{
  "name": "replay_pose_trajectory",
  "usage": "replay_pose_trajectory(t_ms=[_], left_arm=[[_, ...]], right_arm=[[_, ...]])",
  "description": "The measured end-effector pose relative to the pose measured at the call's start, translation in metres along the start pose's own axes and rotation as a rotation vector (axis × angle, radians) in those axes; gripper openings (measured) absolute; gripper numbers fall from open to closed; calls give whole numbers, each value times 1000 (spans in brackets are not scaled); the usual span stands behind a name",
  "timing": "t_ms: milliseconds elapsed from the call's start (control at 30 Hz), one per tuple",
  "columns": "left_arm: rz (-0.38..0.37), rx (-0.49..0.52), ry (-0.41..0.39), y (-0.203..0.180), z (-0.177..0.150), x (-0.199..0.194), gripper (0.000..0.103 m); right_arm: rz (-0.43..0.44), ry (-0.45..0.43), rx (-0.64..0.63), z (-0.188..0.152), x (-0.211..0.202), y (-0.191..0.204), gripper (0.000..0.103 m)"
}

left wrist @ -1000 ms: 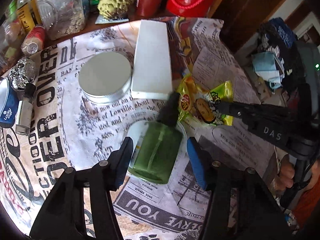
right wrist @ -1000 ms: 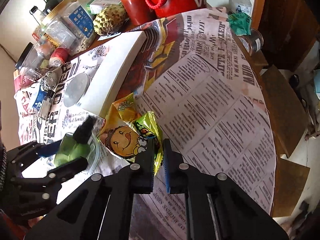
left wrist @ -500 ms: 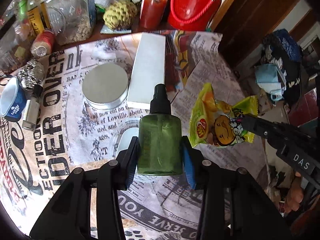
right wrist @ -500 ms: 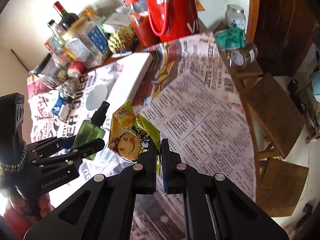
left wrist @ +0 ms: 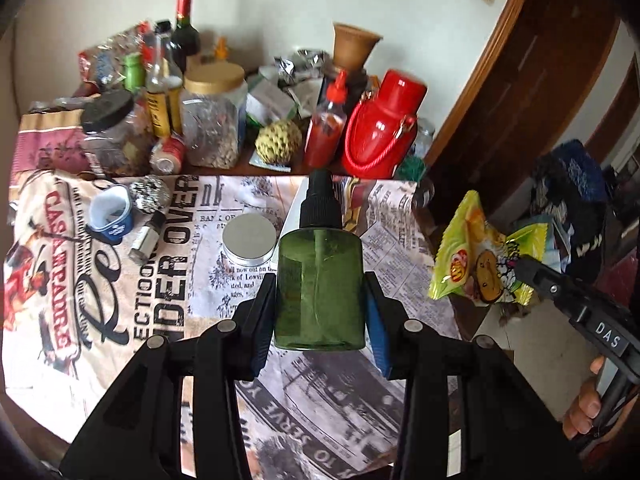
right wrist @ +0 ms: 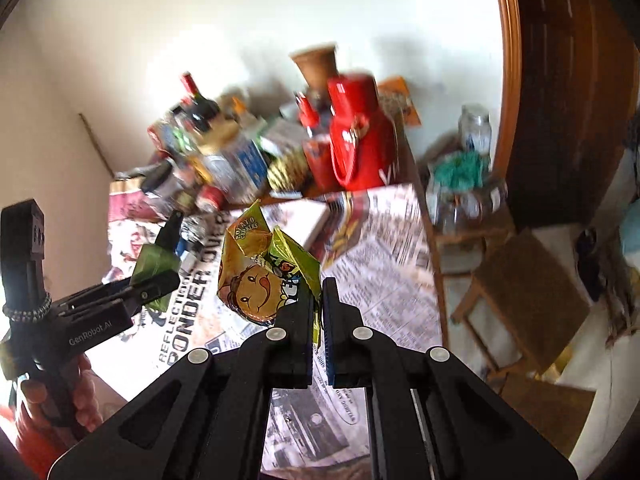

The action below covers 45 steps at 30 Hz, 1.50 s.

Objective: Collect trash
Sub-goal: 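Carry the green bottle and candy wrapper with both grippers over the bucket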

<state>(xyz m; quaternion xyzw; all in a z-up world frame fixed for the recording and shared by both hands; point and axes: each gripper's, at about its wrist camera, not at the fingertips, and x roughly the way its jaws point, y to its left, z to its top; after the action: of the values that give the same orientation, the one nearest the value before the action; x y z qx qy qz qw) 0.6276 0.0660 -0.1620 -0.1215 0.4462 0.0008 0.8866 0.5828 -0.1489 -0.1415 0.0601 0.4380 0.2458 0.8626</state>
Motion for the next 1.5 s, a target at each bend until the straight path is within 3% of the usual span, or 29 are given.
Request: replay_pose_trajectory(t_ms=[367,633,833,1133,1333,1500], left_arm=[[107,-66,-167,-36,-45,-105,41],[102,-22,-261,-46,-72,-164,41],[51,40,-266,-37,-104,-188,41],[3,81,-248,4,-169,-237,41],[-16,88,-232,32,-213,-266,41],[-26,94,-168,44,-245,-269,41]], right_arm=[[88,-120,-145,-5,-77,17,4],[90,-176,-150,-29,-116,36,4],[34,-216,-133,-57,-140,59,4],[-34,-212,-70,-127,-168,109,4],[-67,-192,-50,-174,-183,137,4],[-80,-132,-33,-205,-186,151,4]])
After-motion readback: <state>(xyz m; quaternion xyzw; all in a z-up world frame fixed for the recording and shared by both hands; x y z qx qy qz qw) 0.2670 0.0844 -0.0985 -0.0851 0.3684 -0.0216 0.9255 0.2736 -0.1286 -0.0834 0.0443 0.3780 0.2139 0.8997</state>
